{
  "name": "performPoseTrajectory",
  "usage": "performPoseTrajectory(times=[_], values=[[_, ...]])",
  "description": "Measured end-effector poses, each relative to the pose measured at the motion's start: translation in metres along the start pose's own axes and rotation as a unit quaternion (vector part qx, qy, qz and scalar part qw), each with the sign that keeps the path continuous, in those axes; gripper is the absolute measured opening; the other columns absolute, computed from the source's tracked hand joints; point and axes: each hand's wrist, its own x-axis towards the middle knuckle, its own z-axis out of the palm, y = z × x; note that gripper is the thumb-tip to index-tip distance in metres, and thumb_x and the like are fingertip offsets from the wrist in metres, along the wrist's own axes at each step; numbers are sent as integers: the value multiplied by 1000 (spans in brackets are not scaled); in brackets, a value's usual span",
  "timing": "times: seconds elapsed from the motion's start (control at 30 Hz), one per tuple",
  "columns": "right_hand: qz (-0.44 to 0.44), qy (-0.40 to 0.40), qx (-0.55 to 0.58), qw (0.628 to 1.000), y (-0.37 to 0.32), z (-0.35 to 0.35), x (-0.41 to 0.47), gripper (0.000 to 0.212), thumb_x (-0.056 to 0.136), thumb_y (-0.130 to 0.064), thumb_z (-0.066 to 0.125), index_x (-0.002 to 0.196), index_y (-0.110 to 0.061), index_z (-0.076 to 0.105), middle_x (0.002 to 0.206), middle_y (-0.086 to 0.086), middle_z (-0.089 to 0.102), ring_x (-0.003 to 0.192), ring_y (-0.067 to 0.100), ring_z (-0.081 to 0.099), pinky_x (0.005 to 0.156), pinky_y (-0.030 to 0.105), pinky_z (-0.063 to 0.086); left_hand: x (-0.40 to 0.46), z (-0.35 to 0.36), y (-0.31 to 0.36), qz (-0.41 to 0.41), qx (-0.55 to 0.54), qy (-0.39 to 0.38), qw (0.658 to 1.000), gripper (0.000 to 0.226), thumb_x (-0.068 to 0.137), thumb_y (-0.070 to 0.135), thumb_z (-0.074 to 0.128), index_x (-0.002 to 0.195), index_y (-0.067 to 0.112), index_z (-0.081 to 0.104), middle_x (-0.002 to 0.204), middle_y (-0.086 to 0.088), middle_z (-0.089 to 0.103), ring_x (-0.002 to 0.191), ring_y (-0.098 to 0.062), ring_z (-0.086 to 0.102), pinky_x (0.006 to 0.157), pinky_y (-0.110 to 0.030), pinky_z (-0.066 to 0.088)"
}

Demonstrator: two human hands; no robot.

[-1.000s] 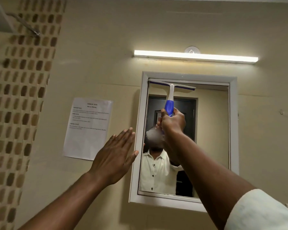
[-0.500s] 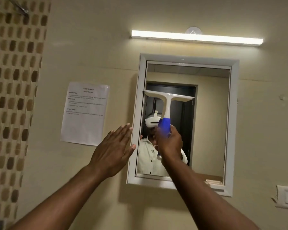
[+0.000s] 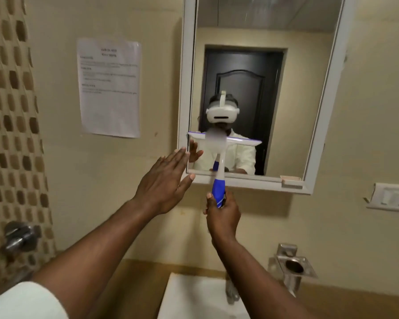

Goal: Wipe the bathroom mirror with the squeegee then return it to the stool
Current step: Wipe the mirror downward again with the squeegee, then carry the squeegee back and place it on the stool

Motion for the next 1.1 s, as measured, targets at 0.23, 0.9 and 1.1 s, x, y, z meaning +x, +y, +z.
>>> performPoseTrajectory(times=[0.23, 0.9, 1.1], values=[[44, -16, -27, 999, 47, -11, -34, 18, 87, -26, 64, 101, -19, 57, 78, 3, 64, 71, 28, 66, 65, 33, 53, -43, 34, 13, -19, -37, -92, 995, 60, 96, 49, 24, 149, 23, 13, 158, 4, 14, 144, -9, 12, 114, -26, 6], [-29, -62, 46, 997, 18, -28, -47, 19, 89, -22, 59, 108, -22, 61, 77, -1, 65, 68, 23, 65, 61, 38, 57, -55, 25, 66, -110, -347, -96, 927, 34, 93, 39, 42, 91, 17, 68, 84, -7, 72, 80, -22, 68, 80, -48, 53], [-148, -107, 22, 983, -66, -30, -9, 16, 89, -21, 55, 103, -18, 61, 76, 0, 65, 68, 22, 64, 63, 42, 56, -10, -32, 82, -163, -403, 32, 900, 17, 92, 19, 54, 91, 6, 64, 79, -22, 66, 64, -20, 61, 67, -37, 53]])
